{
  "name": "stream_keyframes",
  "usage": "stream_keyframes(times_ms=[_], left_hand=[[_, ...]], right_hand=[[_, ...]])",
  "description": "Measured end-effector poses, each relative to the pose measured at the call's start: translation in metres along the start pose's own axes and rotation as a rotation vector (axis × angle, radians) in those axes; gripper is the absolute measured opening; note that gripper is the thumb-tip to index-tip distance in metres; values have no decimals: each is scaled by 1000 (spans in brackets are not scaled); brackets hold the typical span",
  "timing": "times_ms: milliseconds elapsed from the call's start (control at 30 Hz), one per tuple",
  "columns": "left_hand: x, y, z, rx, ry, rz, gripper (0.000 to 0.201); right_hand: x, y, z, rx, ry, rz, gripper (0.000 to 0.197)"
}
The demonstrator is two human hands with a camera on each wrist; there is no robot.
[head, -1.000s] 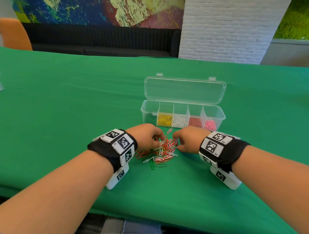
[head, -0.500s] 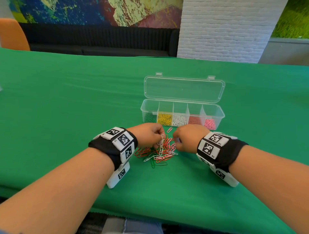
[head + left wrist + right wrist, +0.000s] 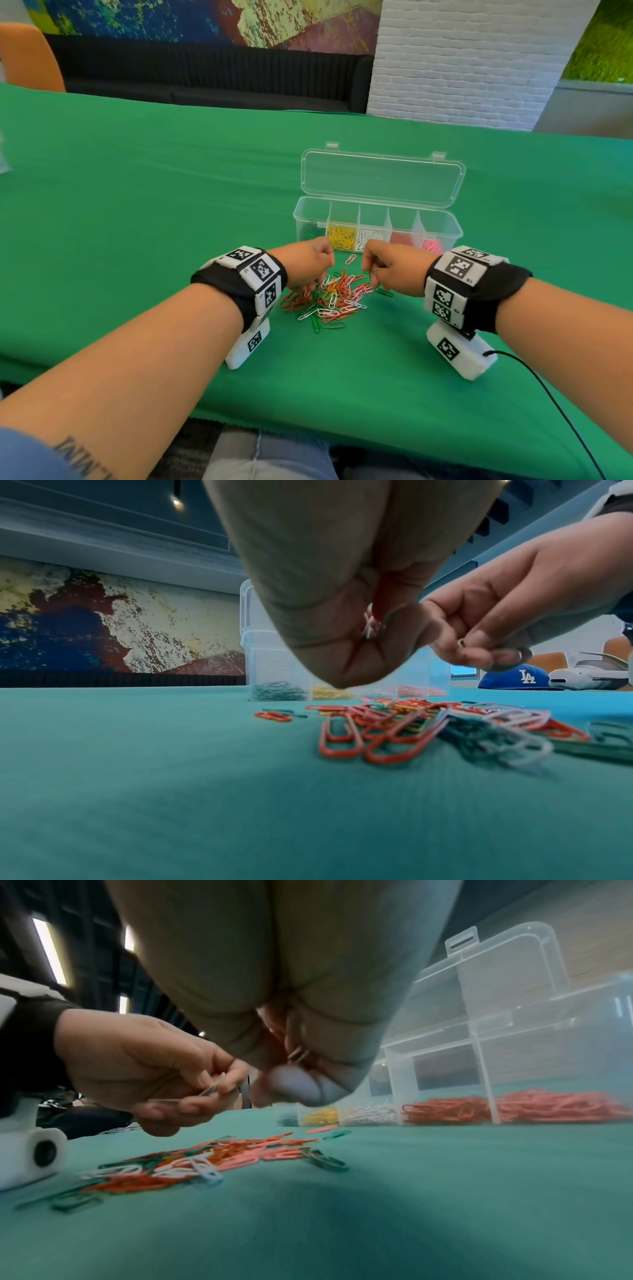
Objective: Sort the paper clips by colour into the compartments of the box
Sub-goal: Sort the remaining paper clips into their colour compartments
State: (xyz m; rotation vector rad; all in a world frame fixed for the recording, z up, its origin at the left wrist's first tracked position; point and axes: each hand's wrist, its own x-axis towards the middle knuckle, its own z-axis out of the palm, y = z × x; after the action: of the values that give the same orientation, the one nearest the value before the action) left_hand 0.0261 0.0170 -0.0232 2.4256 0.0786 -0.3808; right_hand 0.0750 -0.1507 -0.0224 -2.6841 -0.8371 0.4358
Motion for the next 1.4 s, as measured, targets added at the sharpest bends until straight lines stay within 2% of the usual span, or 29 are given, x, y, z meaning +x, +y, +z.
stream_keyframes(times_ms=[67,200,267,400,567,833,1000,1133,1267,1400], left_hand=[[-2,2,0,79,-26,7,24],[-6,4,0,310,-91,38,10],[-6,0,0,311,-111,55,4],[-6,-2,3,336,-174,84,16],[-6,-3,4,397,-211,92,16],[-7,-3,3,370,-157,137,6],[-6,-4,3,330,-131,116,4],[-6,0,2,291,-104,76,6],[-5,1,1,263,-107,39,11],[-4,1,0,248,-95,7,11]], right_hand=[[0,-6,-1,-16,-47,-6,26],[-4,-18,6,-76,-171,-38,20],[-4,-19,11,-150,-155,-67,12],[0,-16,16,-265,-144,-122,20],[0,-18,13,-308,-122,-156,8],[-4,-11,8,-205,-65,-109,6],[-5,-5,2,-25,-77,-24,20],[-7,-2,0,-79,-76,-15,12],[-8,-1,-1,-93,-47,19,16],[-6,-4,3,161,-89,98,22]])
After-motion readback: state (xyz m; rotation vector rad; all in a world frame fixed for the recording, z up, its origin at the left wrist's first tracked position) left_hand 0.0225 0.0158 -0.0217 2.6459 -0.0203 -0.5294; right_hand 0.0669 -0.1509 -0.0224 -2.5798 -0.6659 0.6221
